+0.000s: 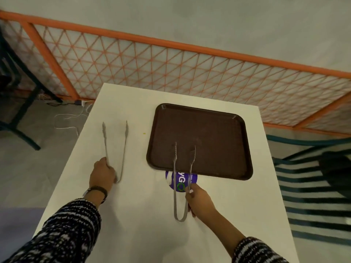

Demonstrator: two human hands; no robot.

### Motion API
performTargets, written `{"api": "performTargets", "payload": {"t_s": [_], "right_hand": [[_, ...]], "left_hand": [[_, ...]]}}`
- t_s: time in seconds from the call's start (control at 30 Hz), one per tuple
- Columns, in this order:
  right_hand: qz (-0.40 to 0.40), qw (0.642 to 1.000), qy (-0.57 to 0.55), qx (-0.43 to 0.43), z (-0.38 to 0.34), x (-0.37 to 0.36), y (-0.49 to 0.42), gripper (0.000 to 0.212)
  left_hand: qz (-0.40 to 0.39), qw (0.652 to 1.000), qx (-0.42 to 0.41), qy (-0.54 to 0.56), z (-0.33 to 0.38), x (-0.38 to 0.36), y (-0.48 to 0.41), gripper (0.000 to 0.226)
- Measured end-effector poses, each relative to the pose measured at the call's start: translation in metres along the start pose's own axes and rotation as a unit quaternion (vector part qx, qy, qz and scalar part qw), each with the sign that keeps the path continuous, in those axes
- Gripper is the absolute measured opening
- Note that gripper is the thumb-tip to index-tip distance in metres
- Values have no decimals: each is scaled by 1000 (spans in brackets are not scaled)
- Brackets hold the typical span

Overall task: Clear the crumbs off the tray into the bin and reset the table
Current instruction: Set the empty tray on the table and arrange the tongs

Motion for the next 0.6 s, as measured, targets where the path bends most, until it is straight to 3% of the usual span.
{"api": "performTargets", "payload": {"t_s": [0.13,0.3,0.6], "right_hand": [[47,998,38,30,6,33,-13,22],[106,990,86,41,4,83,-50,24],[101,986,128,39,-12,137,-112,29]], "left_hand": [[44,998,-43,-34,17,0,5,19],[73,994,-83,7,42,-4,15,21],[53,988,-138,34,84,-32,44,36]]}}
Point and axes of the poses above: each hand's wrist, its own y-axis away from the middle knuckle, its own x-axis out of the back of the hand, z = x × y, the point moved 5 cm from there along -y, towards the middle knuckle, and after that the axes turned 1 degree about -x, right-handed, at the moved point
